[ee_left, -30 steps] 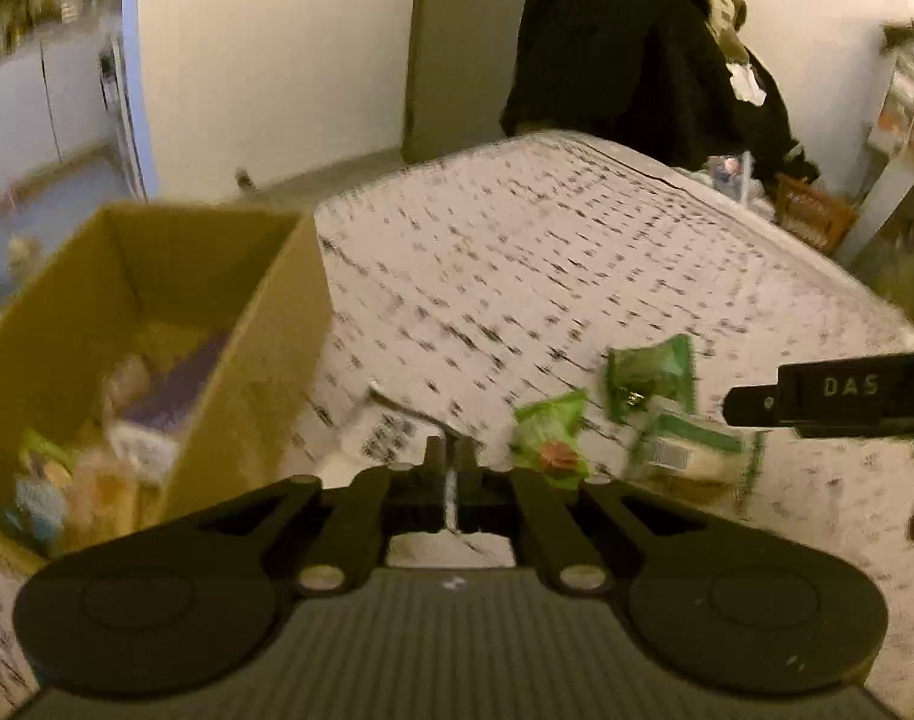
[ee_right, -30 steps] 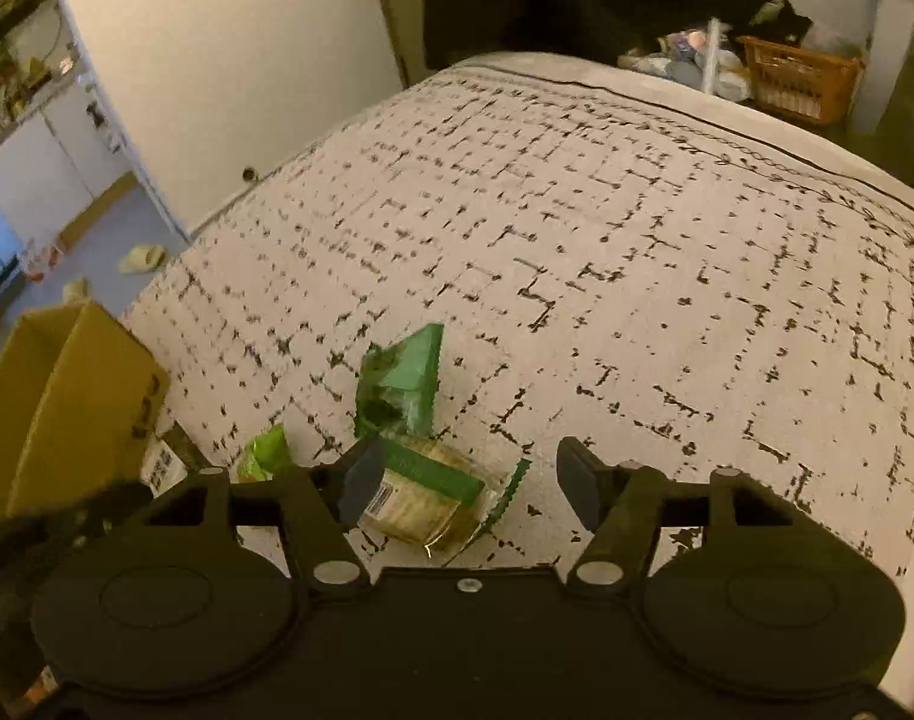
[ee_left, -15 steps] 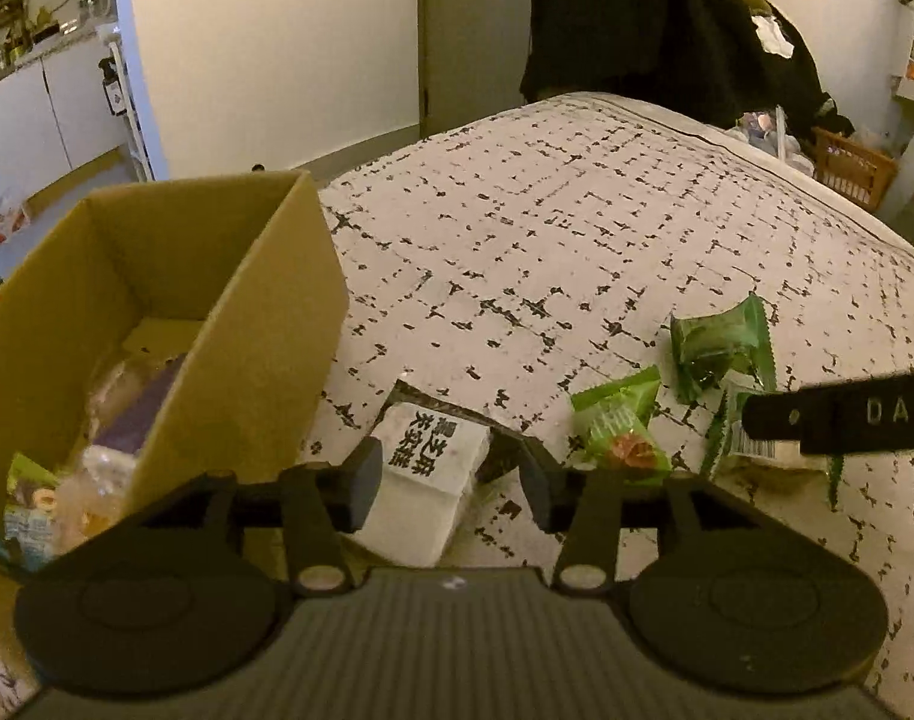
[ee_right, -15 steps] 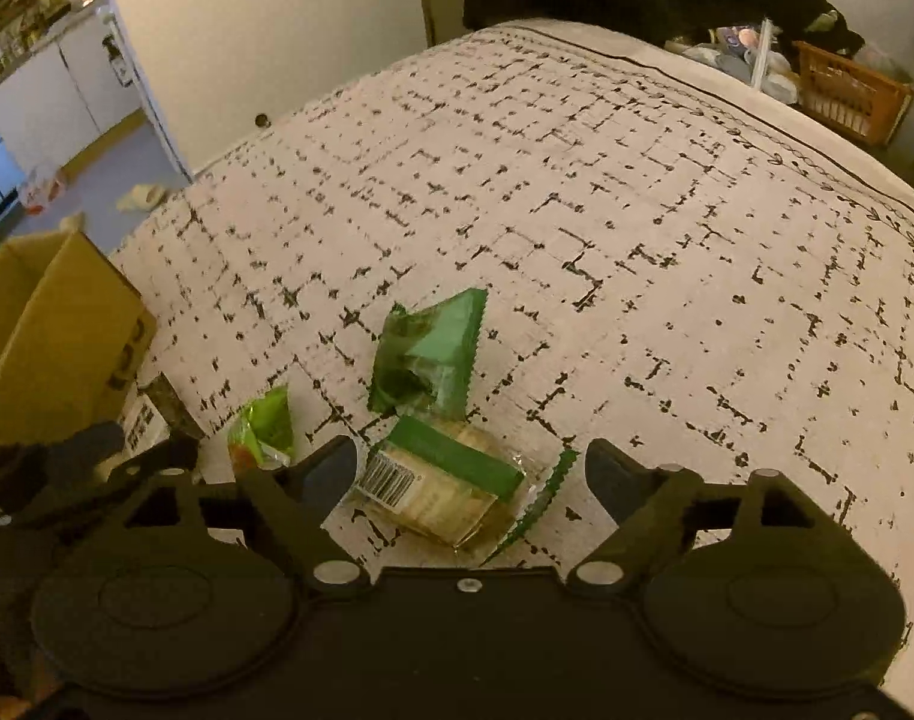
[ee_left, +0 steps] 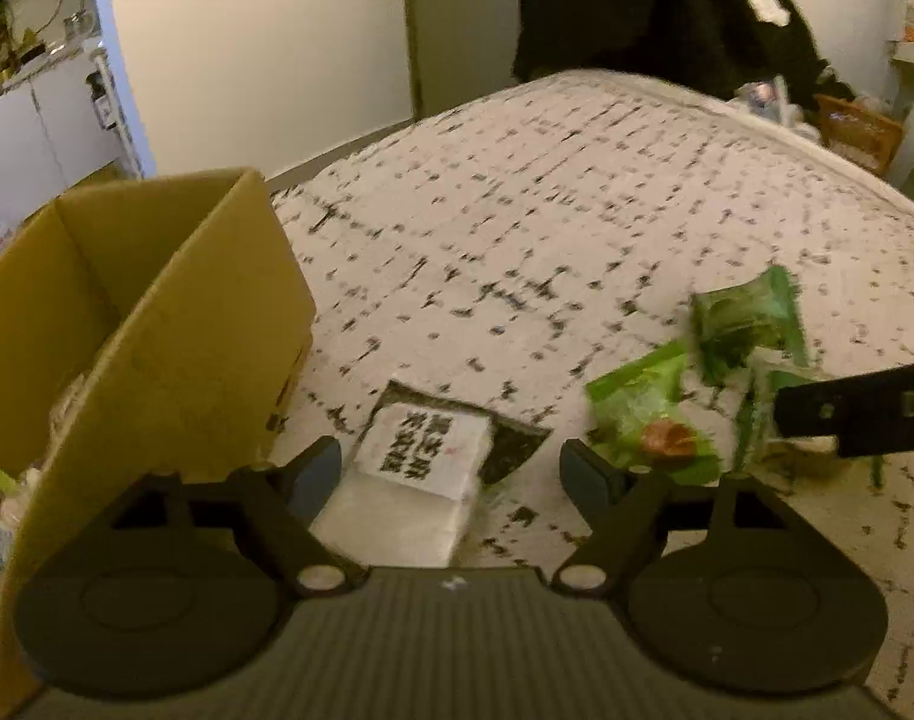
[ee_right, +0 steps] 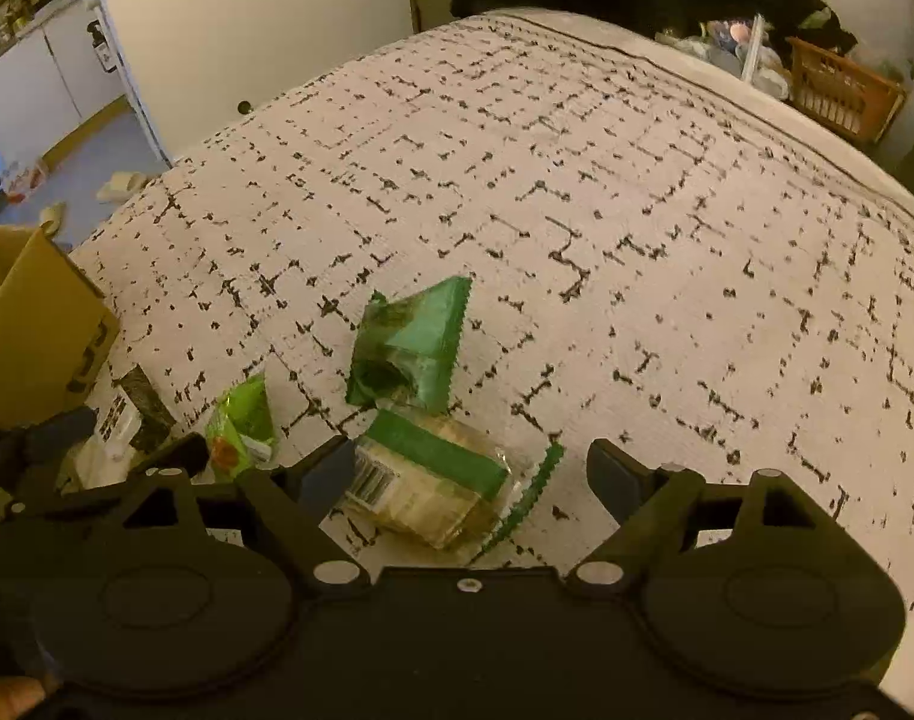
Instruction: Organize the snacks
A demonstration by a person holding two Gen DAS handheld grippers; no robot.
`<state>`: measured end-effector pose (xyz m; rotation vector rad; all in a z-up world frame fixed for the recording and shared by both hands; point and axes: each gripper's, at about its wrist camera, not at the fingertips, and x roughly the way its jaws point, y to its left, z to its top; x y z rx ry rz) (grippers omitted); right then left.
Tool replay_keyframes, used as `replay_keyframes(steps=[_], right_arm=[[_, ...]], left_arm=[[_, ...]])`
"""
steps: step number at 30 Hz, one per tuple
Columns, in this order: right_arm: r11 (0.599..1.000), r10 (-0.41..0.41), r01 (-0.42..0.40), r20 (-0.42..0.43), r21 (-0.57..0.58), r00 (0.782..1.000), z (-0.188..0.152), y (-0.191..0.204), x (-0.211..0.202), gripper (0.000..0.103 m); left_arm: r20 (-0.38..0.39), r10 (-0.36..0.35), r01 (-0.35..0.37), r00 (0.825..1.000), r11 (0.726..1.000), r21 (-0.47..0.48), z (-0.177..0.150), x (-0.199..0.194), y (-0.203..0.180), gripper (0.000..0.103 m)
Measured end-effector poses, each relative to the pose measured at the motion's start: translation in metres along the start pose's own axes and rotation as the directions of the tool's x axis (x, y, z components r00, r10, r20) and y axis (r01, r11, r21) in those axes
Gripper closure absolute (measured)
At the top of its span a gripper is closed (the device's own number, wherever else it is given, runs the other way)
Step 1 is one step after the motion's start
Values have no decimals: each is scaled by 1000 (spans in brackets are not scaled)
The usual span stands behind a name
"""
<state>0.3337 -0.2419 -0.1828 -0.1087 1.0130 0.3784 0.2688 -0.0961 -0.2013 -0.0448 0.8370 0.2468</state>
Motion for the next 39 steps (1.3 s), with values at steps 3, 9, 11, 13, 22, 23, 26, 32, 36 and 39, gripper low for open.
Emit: replay_keyframes(steps=[3, 9, 11, 13, 22, 23, 26, 32, 36, 39], right_arm=[[1000, 21, -21, -7, 9, 1000, 1, 0, 4, 29], [1000, 27, -27, -10, -16, 1000, -2, 5, -5, 45], [999, 48, -48, -25, -15, 999, -3, 5, -8, 54], [999, 53, -54, -22, -7, 998, -4, 3, -15, 68], [998, 51, -52, -23, -22, 998, -8, 2, -27, 85], [998, 51, -51, -21, -29, 998, -9, 2, -29, 82], [996, 73, -74, -16, -52, 997, -12, 3, -32, 48], [992, 54, -54, -7, -117, 999, -14, 21, -26, 30], [964, 30, -31, -7, -264, 1000, -21, 46, -14, 27], [945, 20, -26, -19, -325, 1000, -26, 54, -7, 36]], left_arm=[[-22, -24, 22, 999, 996, -82, 0, 5, 11, 25], [-52, -31, 24, 998, 990, -140, 2, 2, 18, 38], [-54, -32, 24, 998, 989, -143, 1, -1, 22, 47], [-55, -51, 42, 997, 987, -158, 0, -5, 25, 52], [-55, -77, 66, 996, 982, -180, -8, -25, 35, 56], [-51, -77, 67, 996, 981, -182, -8, -29, 36, 56], [-32, -85, 77, 996, 980, -184, -9, -39, 39, 56], [-12, -100, 96, 995, 976, -195, -8, -54, 43, 56], [6, -108, 107, 994, 974, -199, -6, -64, 47, 56], [16, -112, 113, 994, 971, -209, -5, -71, 52, 56]])
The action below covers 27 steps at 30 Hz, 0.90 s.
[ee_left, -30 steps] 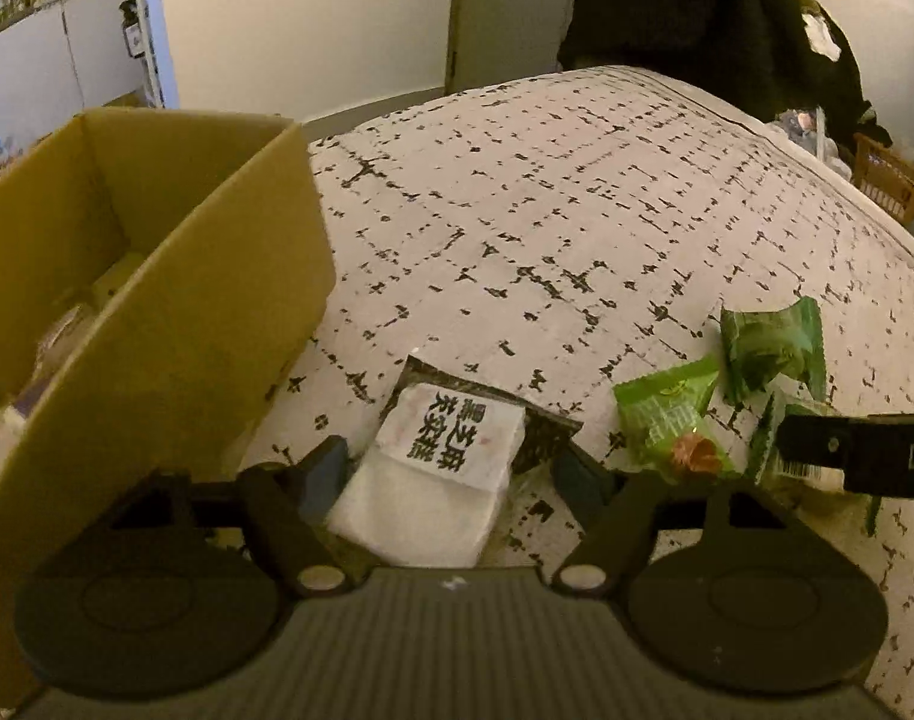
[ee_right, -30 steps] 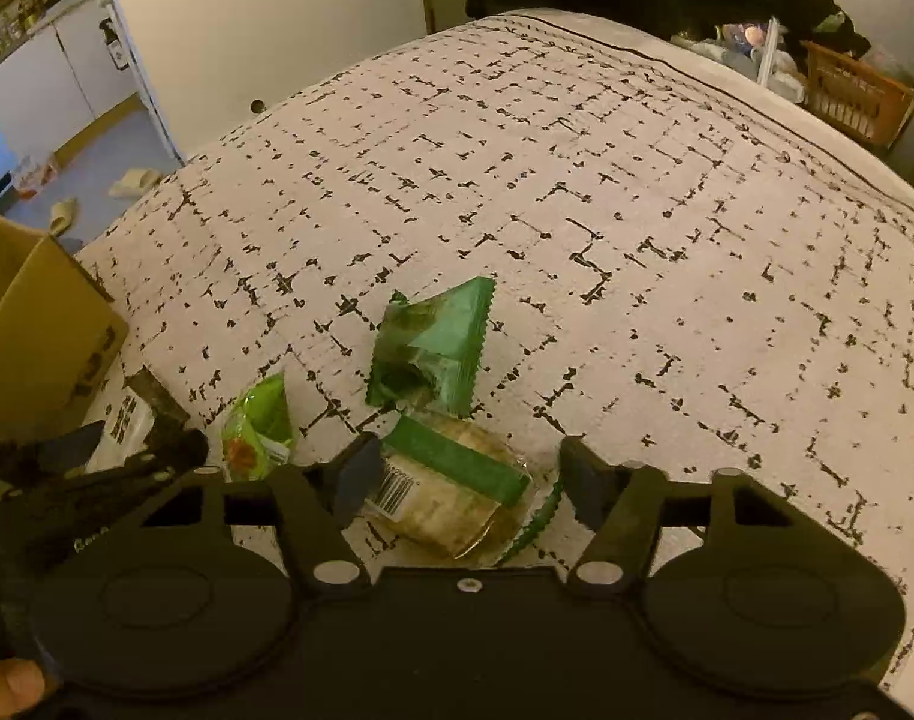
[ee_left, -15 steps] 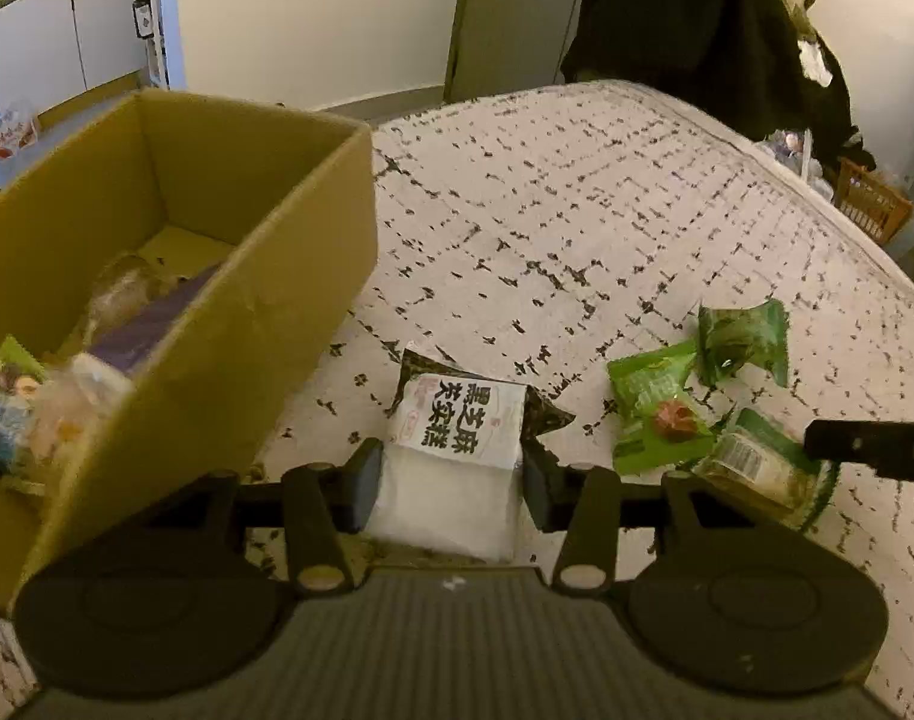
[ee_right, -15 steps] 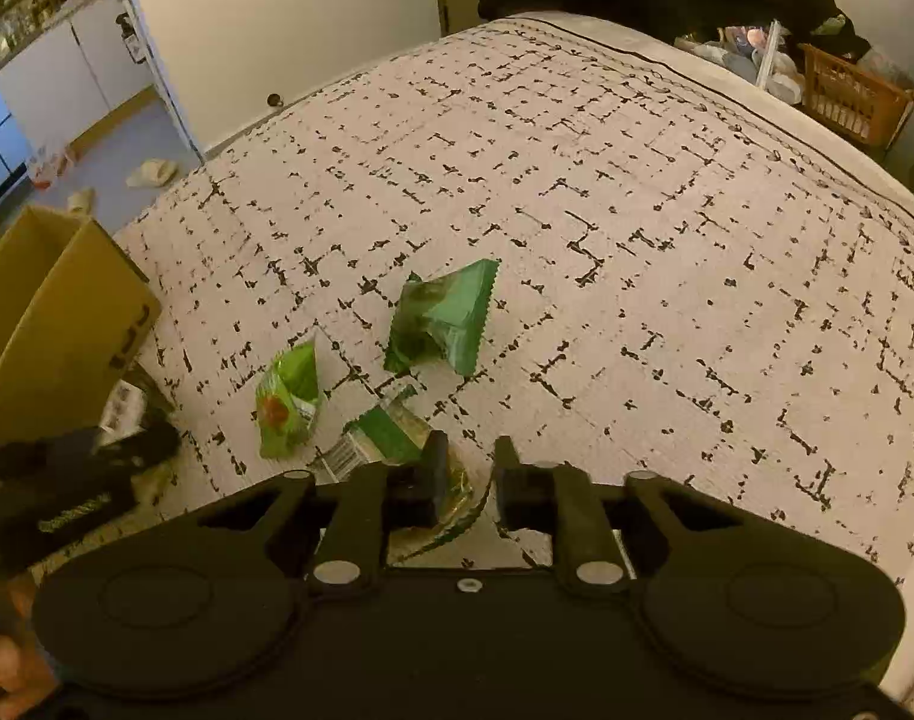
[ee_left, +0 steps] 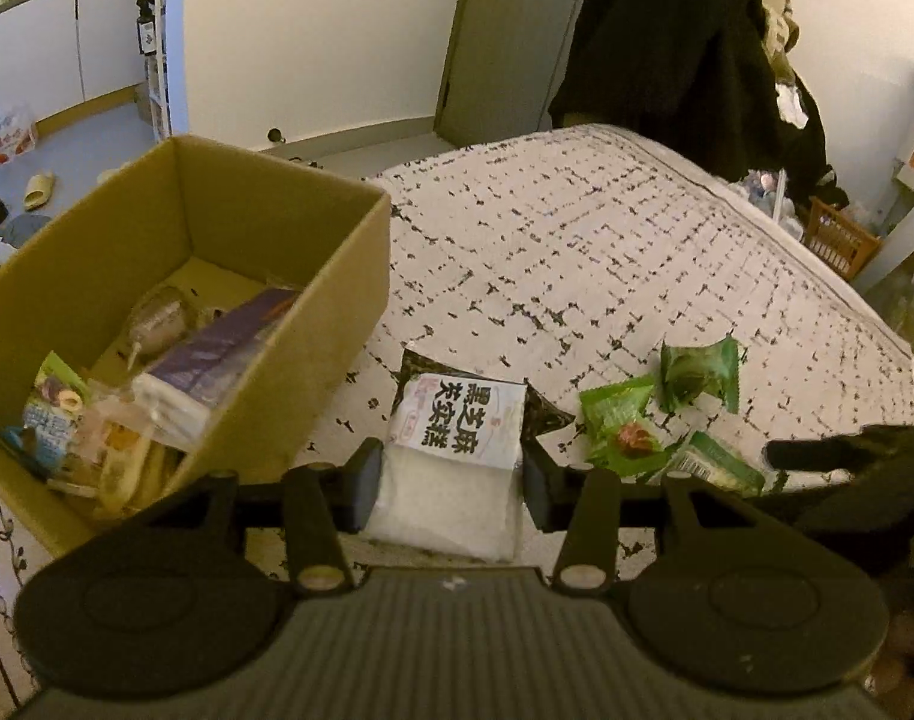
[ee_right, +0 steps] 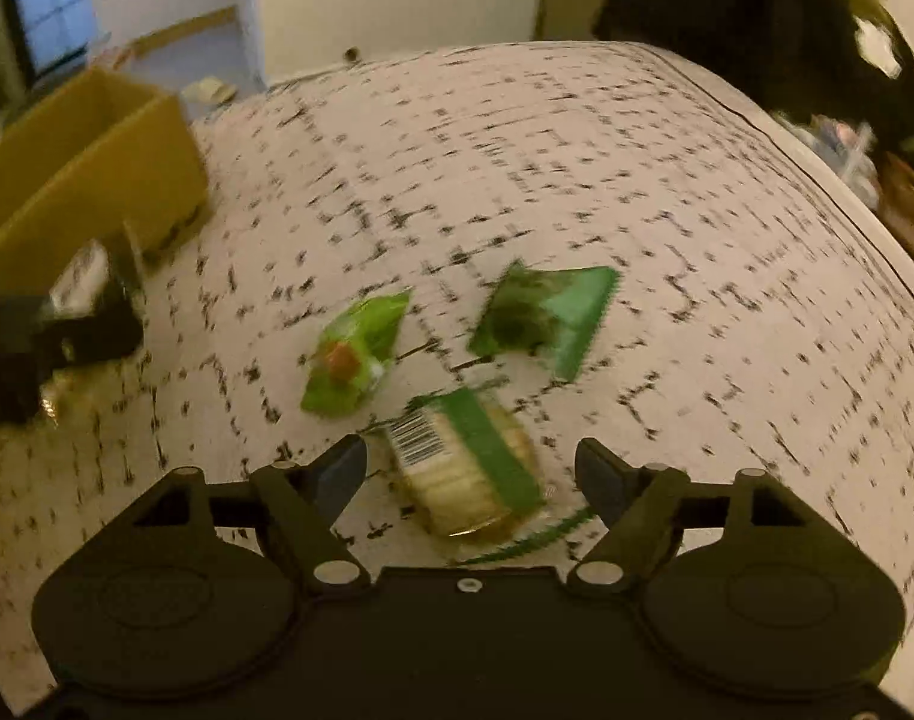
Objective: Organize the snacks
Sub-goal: 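Carry both snacks into the cardboard box and open both grippers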
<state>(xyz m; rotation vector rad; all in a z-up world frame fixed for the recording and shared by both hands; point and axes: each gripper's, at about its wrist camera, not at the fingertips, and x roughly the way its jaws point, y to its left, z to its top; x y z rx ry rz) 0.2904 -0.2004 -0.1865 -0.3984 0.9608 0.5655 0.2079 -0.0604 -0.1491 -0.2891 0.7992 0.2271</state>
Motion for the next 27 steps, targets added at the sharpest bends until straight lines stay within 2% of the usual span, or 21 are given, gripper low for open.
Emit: replay_keyframes(steps=[1, 4, 14, 23, 27], right_arm=[[1000, -7, 7, -12, 2, 1000, 0, -1, 1, 50], [998, 19, -19, -5, 66, 1000, 2, -10, -7, 54], [990, 18, -37, 140, 135, 990, 18, -1, -58, 55], [992, 28, -56, 239, 112, 971, 43, 39, -75, 55], [992, -2, -32, 265, 123, 964, 50, 50, -79, 55]], left_arm=[[1, -2, 2, 1000, 1000, -3, 1, -1, 1, 56], [7, -9, 9, 1000, 1000, -9, 4, -7, 4, 56], [74, -47, 47, 996, 999, 0, 14, -39, 8, 56], [119, -27, 30, 993, 999, -29, 30, -61, 32, 56], [138, -8, 14, 990, 999, -45, 37, -69, 46, 56]])
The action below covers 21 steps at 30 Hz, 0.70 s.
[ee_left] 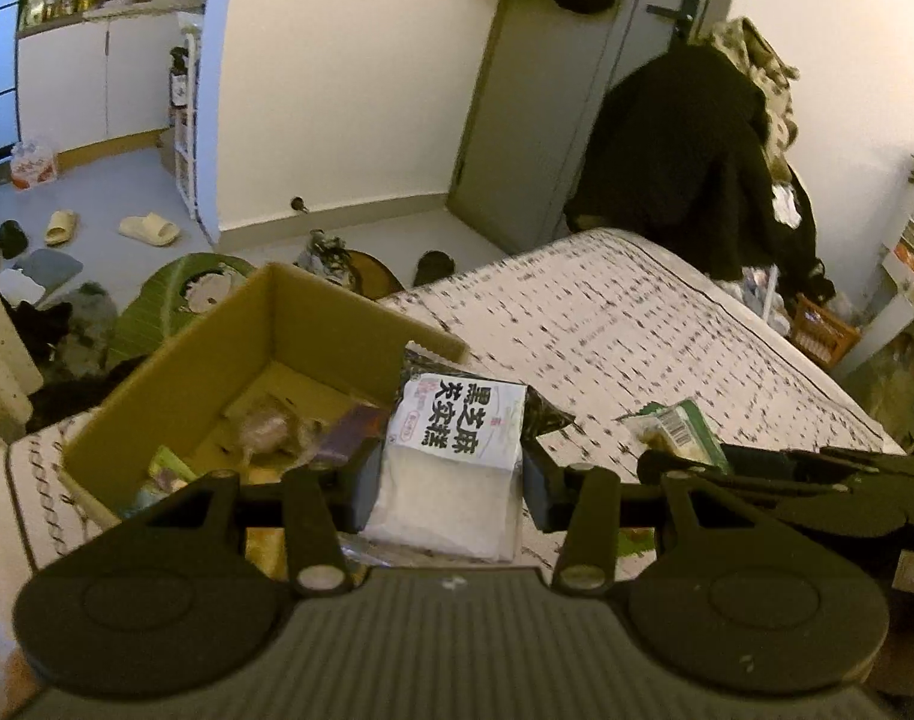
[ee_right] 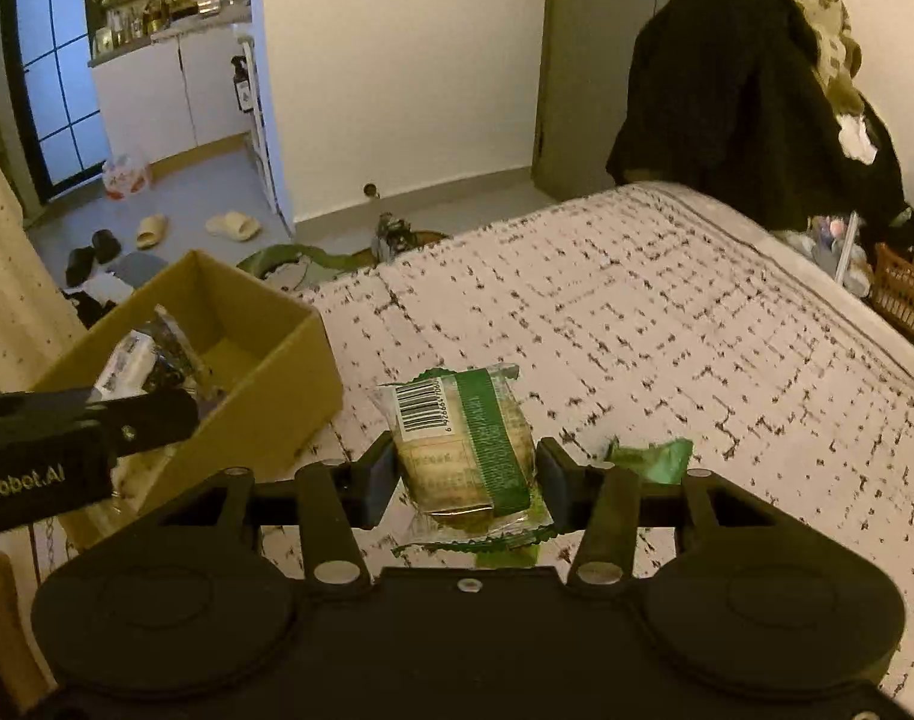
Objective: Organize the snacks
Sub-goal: 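Carry both snacks into the cardboard box and open both grippers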
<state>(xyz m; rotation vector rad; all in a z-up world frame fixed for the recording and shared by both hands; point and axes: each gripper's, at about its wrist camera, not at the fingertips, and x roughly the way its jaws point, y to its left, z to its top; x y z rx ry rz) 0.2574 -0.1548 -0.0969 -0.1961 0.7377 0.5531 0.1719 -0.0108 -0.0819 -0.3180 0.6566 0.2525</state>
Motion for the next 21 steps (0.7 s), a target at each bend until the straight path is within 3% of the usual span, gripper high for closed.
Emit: replay_keyframes(steps=[12, 21], right_arm=[[998, 35, -39, 94, 45, 995, 17, 25, -16, 55], [996, 79, -82, 136, 19, 988, 25, 43, -15, 55]], left_arm=[[14, 68, -67, 998, 996, -57, 20, -7, 46, 56], [-44, 99, -103, 994, 989, -105, 20, 9, 72, 56]])
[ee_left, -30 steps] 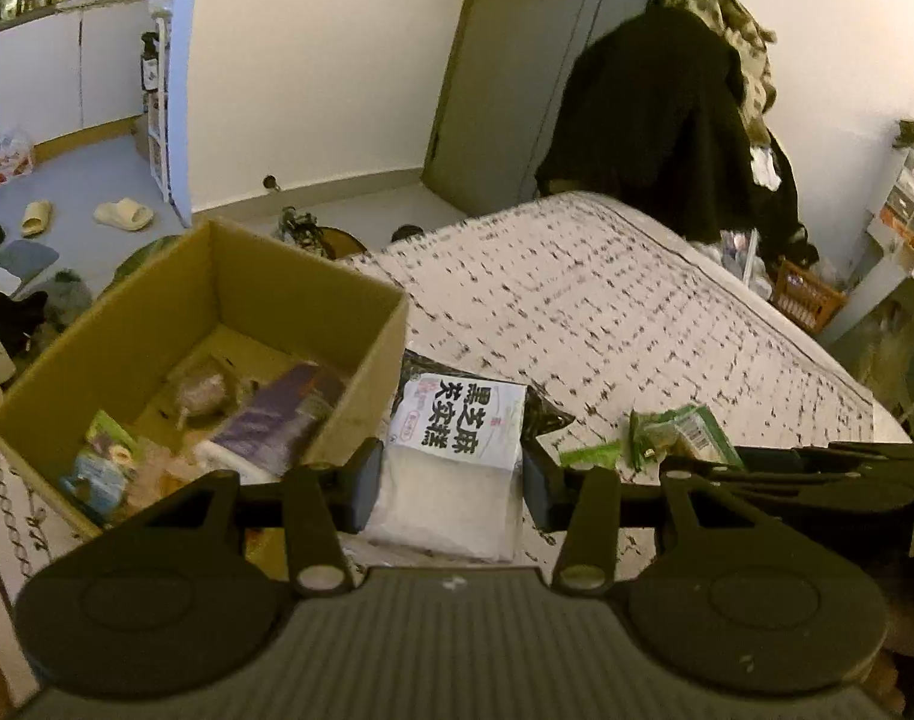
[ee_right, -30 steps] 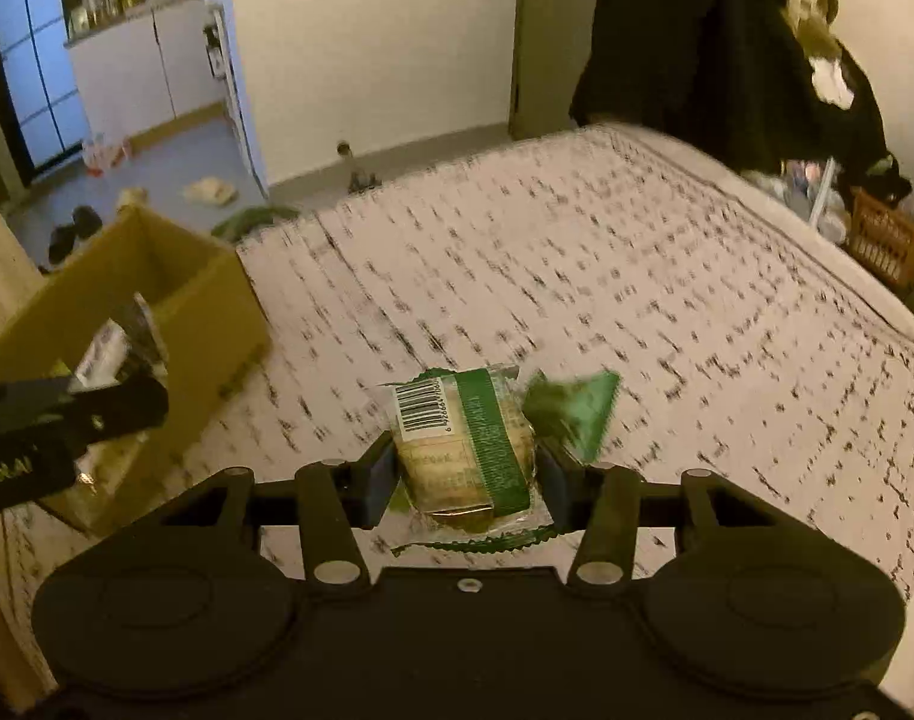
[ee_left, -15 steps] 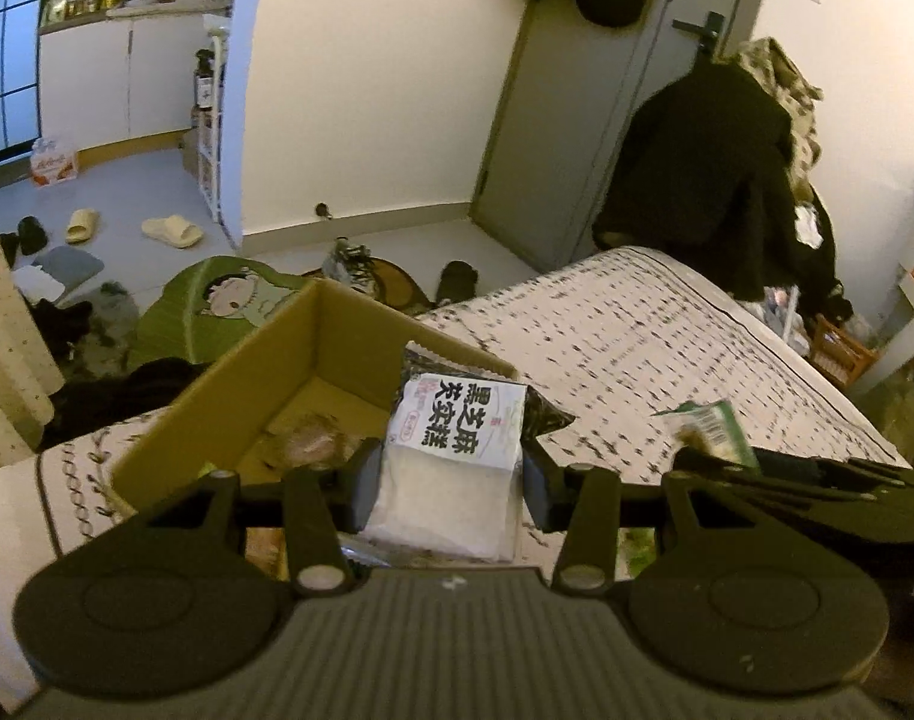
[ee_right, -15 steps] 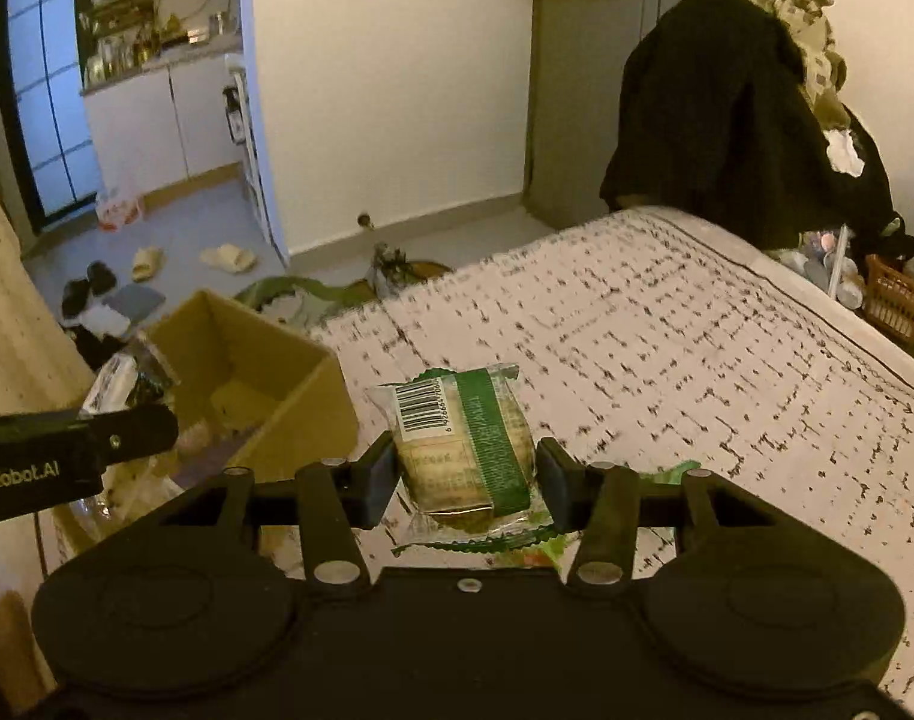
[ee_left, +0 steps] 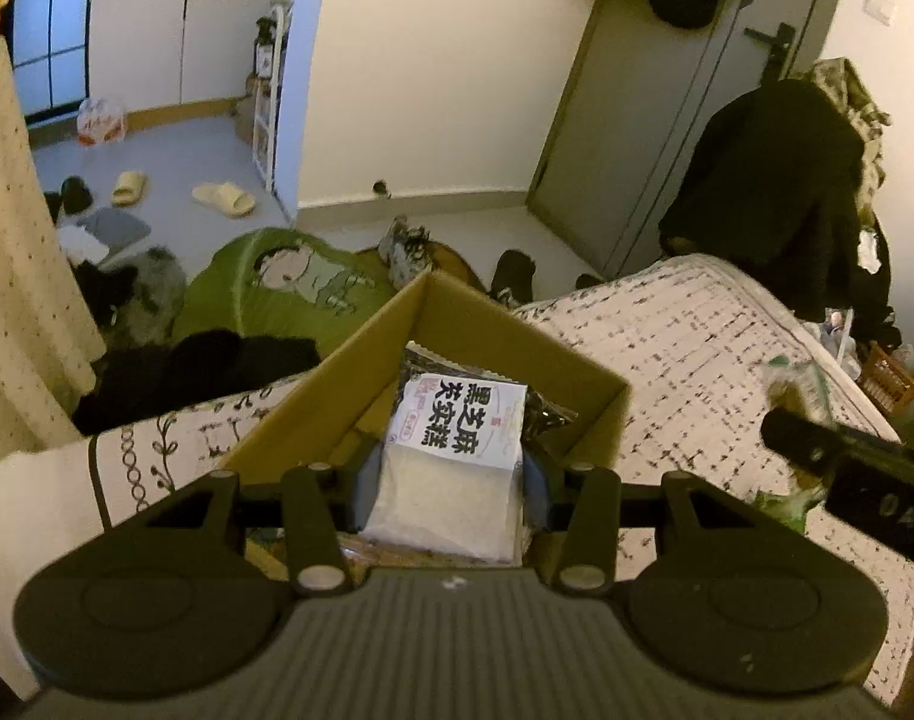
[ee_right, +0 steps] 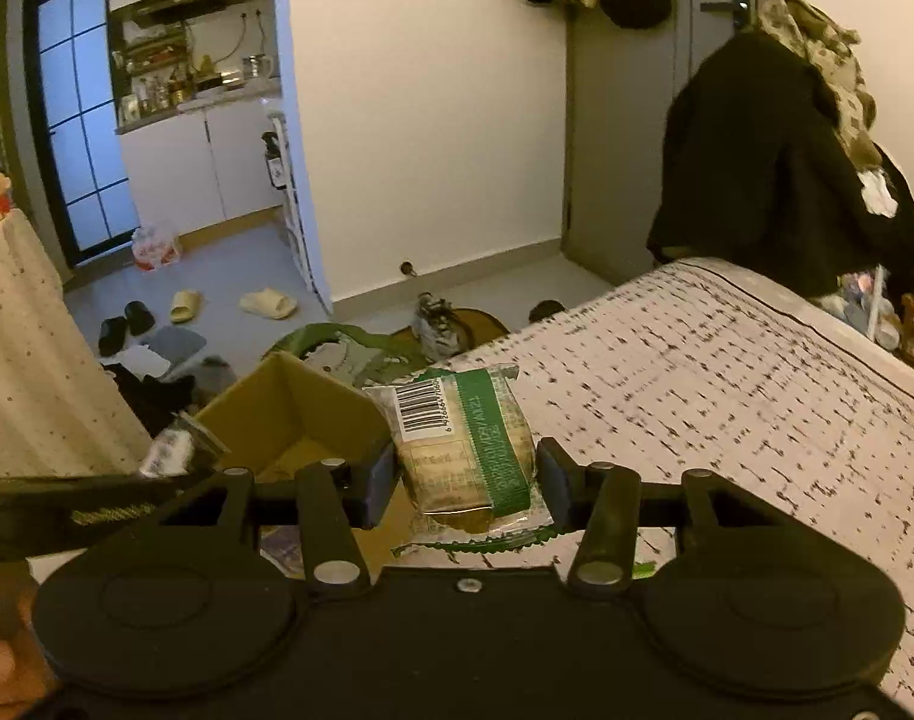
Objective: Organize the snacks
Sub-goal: 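Carry both snacks into the cardboard box and open both grippers, then move both tools back over the two remaining green snacks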
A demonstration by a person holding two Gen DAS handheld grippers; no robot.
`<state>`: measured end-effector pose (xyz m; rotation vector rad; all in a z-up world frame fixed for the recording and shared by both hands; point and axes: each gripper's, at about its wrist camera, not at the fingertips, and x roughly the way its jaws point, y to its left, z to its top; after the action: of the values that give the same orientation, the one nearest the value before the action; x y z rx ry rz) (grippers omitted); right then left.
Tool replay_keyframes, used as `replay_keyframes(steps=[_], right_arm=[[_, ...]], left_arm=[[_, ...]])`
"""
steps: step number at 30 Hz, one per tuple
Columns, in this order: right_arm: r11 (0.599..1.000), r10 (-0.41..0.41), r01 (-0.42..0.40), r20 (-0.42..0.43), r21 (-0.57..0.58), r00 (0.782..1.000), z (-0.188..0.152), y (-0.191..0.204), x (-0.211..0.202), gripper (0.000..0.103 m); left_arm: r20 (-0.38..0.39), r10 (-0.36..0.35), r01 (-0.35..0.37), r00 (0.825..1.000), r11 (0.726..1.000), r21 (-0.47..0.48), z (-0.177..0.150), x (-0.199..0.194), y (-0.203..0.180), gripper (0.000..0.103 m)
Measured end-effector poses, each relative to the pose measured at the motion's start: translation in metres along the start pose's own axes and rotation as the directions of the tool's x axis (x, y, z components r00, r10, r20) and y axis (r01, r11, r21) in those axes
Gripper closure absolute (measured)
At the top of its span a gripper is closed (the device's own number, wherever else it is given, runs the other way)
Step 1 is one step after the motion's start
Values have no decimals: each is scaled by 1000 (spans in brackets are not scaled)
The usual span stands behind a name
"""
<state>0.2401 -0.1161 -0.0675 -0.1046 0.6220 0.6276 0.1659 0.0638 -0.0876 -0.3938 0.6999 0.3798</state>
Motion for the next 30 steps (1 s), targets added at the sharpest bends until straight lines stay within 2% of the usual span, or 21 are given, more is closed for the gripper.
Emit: replay_keyframes(steps=[7, 12, 18, 21, 22, 25, 30], right_arm=[[999, 29, -27, 26, -44, 999, 9, 15, 13, 55], [997, 56, -55, 17, -46, 998, 15, 24, 30, 55], [995, 98, -98, 1, -32, 995, 18, 37, 50, 54], [991, 128, -128, -10, -40, 992, 14, 43, 52, 51], [990, 129, -129, -9, -48, 992, 13, 44, 50, 46], [992, 115, -116, -12, -55, 993, 14, 42, 44, 43], [996, 89, -90, -15, -15, 996, 19, 26, 26, 35]], left_arm=[[-48, -1, -1, 999, 999, -53, -4, 17, 14, 56], [-30, -26, 23, 999, 995, -102, 1, 15, 25, 48], [8, 27, -25, 1000, 991, -129, 16, 9, 36, 45], [5, 54, -52, 999, 990, -128, 20, 10, 41, 45], [4, 62, -61, 998, 990, -124, 21, 10, 42, 43], [-6, 91, -91, 996, 989, -114, 21, 10, 42, 32], [-26, 90, -92, 996, 990, -104, 22, 7, 36, 27]])
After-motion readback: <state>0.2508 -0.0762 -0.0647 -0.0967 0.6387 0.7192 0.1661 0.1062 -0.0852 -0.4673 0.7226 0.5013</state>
